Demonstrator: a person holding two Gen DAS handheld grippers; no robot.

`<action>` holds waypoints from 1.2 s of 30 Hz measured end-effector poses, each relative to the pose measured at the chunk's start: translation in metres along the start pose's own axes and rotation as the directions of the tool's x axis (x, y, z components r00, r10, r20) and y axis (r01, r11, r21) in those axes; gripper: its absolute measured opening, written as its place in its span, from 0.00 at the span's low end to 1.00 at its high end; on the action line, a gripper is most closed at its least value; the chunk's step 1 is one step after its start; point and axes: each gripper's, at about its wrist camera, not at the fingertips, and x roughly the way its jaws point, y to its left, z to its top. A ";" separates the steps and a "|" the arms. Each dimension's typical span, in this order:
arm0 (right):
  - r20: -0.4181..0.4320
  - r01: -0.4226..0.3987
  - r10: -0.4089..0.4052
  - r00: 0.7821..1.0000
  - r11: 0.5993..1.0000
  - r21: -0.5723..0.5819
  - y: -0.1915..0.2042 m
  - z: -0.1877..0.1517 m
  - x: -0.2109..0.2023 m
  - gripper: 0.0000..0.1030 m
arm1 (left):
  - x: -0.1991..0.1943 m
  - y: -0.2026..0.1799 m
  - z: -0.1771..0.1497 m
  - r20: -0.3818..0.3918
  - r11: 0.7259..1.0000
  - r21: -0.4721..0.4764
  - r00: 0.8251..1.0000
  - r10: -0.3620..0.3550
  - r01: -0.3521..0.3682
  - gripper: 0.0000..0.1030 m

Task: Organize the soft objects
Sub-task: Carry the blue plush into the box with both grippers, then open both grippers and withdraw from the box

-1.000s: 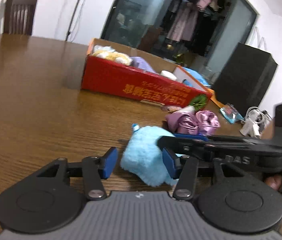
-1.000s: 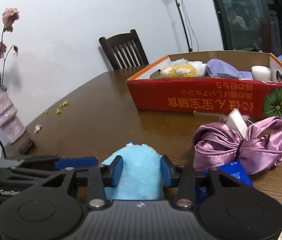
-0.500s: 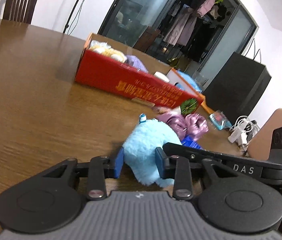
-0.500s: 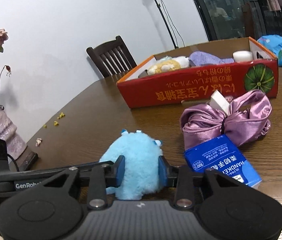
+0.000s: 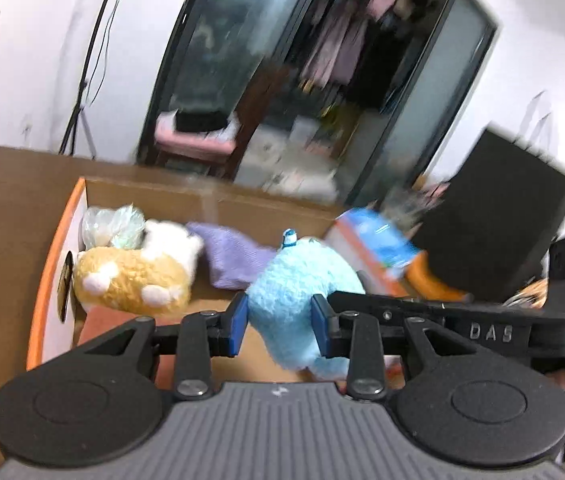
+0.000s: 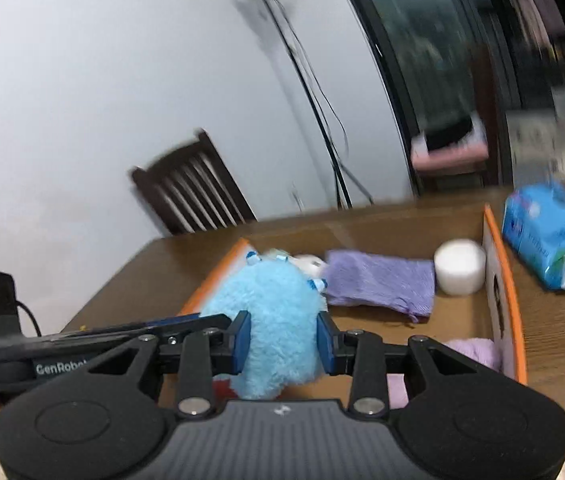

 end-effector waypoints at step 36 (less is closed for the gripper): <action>0.277 0.251 -0.165 0.947 0.917 -0.310 0.071 -0.043 -0.177 0.65 | -0.187 -0.074 -0.065 0.337 0.963 0.157 0.928 0.157 -0.220 0.73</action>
